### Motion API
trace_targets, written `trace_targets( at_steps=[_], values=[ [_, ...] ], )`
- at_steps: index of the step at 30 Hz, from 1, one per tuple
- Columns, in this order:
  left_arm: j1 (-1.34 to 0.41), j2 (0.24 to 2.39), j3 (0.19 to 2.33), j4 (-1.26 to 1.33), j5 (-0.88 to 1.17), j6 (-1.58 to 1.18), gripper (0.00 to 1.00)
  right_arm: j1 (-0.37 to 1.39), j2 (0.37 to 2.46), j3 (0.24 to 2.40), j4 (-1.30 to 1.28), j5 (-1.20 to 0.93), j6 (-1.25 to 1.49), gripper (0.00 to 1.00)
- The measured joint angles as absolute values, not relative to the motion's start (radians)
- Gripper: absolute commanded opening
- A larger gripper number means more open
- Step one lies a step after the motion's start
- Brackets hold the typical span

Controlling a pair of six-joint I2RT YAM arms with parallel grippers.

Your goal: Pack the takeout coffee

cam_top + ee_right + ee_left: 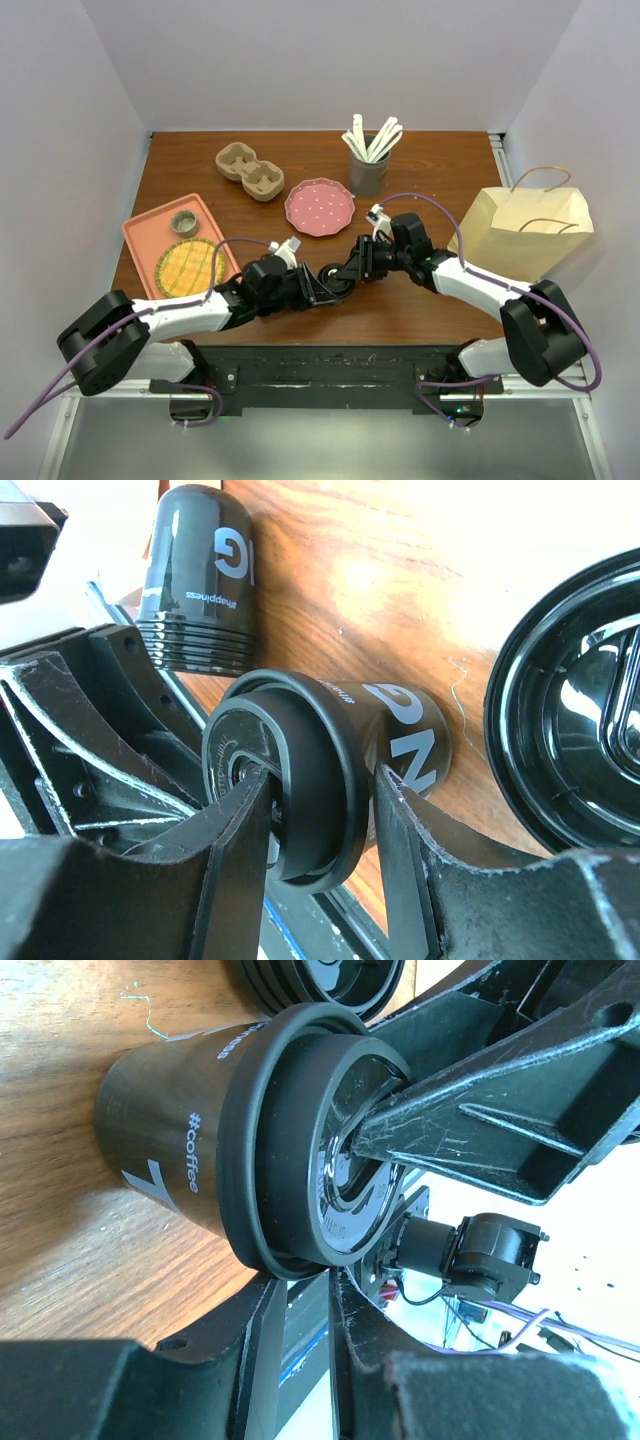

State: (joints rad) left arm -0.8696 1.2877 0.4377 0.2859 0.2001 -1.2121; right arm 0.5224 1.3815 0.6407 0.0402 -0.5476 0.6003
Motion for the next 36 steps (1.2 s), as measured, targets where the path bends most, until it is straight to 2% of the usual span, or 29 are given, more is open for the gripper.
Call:
trace_targets(
  at_steps=[4,5,11,17,26,30,31,32,33,34,36],
  values=[
    [-0.874,1.288,0.435,0.305,0.194,-1.216,0.01,0.522,1.382,0.64,0.049,-0.549,0.594,0.41],
    [-0.875,1.287,0.441,0.295,0.193,-1.215,0.07,0.522,1.381,0.641,0.048,-0.548,0.591,0.41],
    [-0.886,1.258,0.52,0.133,0.17,-1.182,0.27,0.529,1.374,0.7,-0.043,-0.529,0.561,0.49],
    [-0.893,1.254,0.58,-0.181,0.089,-1.103,0.34,0.546,1.389,0.822,-0.248,-0.456,0.543,0.59],
    [-0.893,1.192,0.75,-0.354,0.044,-1.025,0.45,0.547,1.407,0.986,-0.467,-0.387,0.511,0.68],
    [-0.893,1.168,0.817,-0.41,0.035,-0.968,0.52,0.548,1.405,1.056,-0.55,-0.351,0.486,0.79],
    [-0.893,1.161,0.84,-0.432,0.03,-0.952,0.56,0.55,1.405,1.079,-0.57,-0.336,0.48,0.82],
    [-0.893,1.152,0.858,-0.446,0.025,-0.94,0.59,0.553,1.405,1.097,-0.587,-0.319,0.475,0.91],
    [-0.893,1.136,0.88,-0.467,0.012,-0.921,0.61,0.559,1.404,1.12,-0.607,-0.29,0.469,0.93],
    [-0.893,1.118,0.894,-0.482,0.004,-0.909,0.69,0.568,1.404,1.144,-0.628,-0.256,0.466,0.94],
    [-0.893,1.052,0.915,-0.511,-0.024,-0.873,0.73,0.601,1.405,1.19,-0.665,-0.188,0.457,0.95]
  ],
)
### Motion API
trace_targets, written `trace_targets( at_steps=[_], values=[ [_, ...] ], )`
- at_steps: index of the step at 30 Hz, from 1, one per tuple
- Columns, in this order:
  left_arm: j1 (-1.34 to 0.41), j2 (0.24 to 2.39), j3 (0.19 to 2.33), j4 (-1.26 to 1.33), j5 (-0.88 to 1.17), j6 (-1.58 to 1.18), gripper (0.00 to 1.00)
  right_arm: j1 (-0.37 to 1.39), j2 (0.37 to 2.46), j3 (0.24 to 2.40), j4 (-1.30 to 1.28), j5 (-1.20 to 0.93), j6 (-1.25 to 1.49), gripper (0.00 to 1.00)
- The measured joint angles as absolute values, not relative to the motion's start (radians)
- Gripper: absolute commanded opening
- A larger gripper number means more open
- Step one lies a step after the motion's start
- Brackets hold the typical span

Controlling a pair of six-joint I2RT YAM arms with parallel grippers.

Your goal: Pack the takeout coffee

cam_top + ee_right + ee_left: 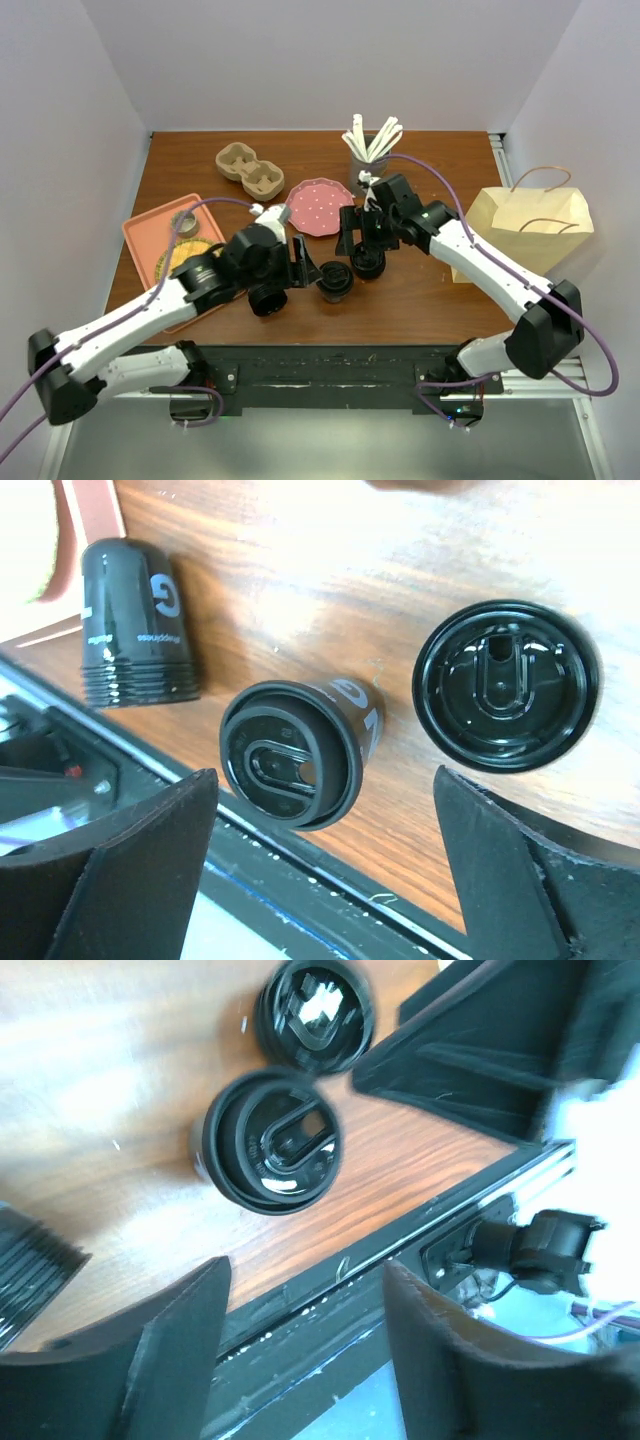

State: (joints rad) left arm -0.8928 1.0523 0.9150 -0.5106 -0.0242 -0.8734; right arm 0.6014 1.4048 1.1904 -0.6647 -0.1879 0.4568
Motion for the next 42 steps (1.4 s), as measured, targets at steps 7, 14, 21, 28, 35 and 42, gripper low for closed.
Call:
trace_targets(
  at_steps=[7,14,21,28,35,42],
  values=[
    [-0.893,0.796,0.928,-0.61,-0.159,-0.795,0.85,0.776,1.485,1.353,-0.762,0.008,0.469,0.99],
    [-0.893,0.687,0.923,-0.693,-0.227,-0.78,1.0,0.853,1.602,1.399,-0.83,0.123,0.485,0.91],
    [-0.893,0.595,0.905,-0.754,-0.25,-0.774,1.0,0.914,1.647,1.412,-0.867,0.173,0.508,0.85],
    [-0.893,0.551,0.894,-0.795,-0.266,-0.774,1.0,0.947,1.647,1.412,-0.871,0.191,0.53,0.85],
    [-0.893,0.534,0.888,-0.807,-0.267,-0.776,1.0,0.954,1.652,1.412,-0.871,0.218,0.534,0.84],
    [-0.893,0.529,0.884,-0.829,-0.266,-0.785,1.0,0.966,1.702,1.412,-0.875,0.246,0.534,0.81]
  ],
)
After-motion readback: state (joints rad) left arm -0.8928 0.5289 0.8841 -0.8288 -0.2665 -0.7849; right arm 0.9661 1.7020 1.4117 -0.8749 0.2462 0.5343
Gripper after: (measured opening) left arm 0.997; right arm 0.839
